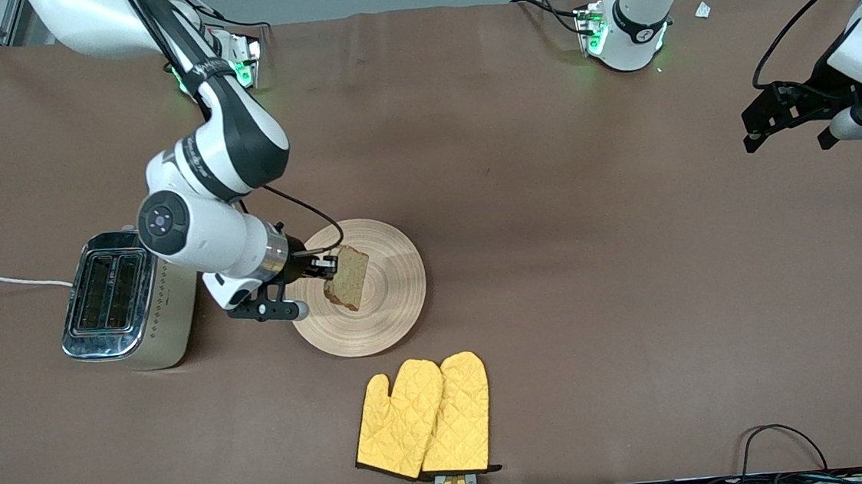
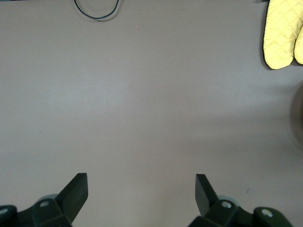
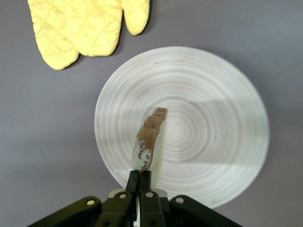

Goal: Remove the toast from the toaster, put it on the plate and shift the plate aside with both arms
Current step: 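Carry the toast with the right gripper and lower it onto the plate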

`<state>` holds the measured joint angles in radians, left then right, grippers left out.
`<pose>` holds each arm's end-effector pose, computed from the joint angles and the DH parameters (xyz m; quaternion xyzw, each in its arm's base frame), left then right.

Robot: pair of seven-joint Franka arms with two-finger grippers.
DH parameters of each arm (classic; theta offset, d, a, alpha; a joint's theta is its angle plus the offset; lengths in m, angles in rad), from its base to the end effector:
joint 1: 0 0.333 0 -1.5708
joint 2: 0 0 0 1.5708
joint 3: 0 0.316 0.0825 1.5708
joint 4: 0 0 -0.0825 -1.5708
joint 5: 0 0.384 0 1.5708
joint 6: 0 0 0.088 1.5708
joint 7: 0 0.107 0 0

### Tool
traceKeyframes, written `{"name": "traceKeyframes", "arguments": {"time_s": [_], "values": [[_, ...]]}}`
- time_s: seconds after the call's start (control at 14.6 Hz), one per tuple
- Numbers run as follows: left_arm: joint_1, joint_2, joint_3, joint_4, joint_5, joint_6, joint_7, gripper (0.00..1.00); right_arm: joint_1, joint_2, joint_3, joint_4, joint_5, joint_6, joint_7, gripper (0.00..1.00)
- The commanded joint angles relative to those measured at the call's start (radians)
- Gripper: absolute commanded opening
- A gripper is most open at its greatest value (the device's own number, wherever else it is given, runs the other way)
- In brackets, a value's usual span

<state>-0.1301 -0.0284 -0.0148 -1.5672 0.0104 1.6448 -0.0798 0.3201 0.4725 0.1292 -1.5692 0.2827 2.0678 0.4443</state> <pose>0.5478 -0.0790 0.6489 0.9980 -0.0326 0.0532 0.0006 0.6192 0.3012 0.3764 -0.9855 0.0702 0.0540 0.1446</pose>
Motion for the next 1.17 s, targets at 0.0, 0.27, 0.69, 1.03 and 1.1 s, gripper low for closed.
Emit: {"name": "traceKeyframes", "arguments": {"time_s": [0.0, 0.27, 0.69, 1.03, 1.1], "values": [[0.004, 0.013, -0.004, 0.026, 0.000, -0.017, 0.014, 1.00, 0.042, 0.009, -0.008, -0.008, 0.081, 0.037, -0.007, 0.00], [0.004, 0.013, -0.004, 0.026, 0.000, -0.017, 0.014, 1.00, 0.056, 0.043, -0.007, -0.012, 0.139, 0.077, -0.047, 0.00], [0.004, 0.013, -0.004, 0.026, -0.001, -0.017, 0.014, 1.00, 0.001, 0.043, -0.008, -0.092, 0.147, 0.123, -0.182, 0.00], [0.004, 0.013, -0.004, 0.026, 0.000, -0.017, 0.015, 1.00, -0.058, 0.040, -0.011, -0.159, 0.145, 0.121, -0.288, 0.00], [0.004, 0.012, -0.004, 0.026, 0.000, -0.017, 0.015, 1.00, -0.073, 0.041, -0.011, -0.169, 0.144, 0.120, -0.311, 0.00]]}}
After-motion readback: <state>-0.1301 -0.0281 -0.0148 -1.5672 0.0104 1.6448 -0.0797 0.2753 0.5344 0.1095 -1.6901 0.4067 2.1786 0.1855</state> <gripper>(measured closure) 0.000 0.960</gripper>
